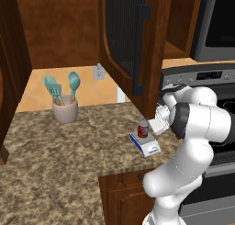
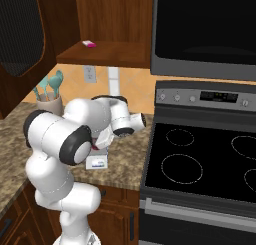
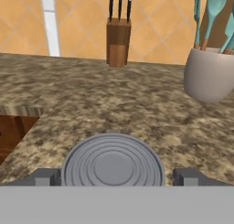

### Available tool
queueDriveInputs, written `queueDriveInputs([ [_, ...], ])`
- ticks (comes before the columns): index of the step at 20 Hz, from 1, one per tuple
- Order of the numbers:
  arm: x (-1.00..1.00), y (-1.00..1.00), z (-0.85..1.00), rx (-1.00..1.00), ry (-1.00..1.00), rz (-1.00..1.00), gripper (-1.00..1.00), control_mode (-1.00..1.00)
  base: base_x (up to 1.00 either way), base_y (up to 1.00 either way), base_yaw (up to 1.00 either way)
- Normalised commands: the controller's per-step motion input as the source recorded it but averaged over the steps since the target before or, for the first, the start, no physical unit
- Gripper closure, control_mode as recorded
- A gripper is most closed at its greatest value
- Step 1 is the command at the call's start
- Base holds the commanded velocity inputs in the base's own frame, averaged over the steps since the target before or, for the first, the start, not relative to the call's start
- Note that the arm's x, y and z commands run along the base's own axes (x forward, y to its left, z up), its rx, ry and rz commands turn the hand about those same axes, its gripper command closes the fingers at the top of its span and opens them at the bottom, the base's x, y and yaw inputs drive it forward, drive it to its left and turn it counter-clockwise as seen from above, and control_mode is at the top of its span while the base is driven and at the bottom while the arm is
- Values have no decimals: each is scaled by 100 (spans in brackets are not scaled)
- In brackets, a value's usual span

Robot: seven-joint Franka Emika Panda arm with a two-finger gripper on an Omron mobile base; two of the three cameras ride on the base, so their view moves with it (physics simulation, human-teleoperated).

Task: Pick the canned food and place it on the digital scale for weighing, and close the cabinet.

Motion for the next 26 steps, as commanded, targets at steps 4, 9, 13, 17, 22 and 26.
queueDriveInputs([
  [4,-1,-10,9,0,-2,0,-100,-100,0,0,0],
  [9,-26,-20,46,4,-22,0,-100,-100,0,0,0],
  [13,-48,-20,61,5,-35,0,-100,-100,0,0,0],
  [17,-57,-4,61,10,-33,0,-100,-100,0,0,0],
  [22,-70,0,84,9,-33,0,-100,-100,0,0,0],
  [26,-84,0,89,3,-35,0,-100,-100,0,0,0],
])
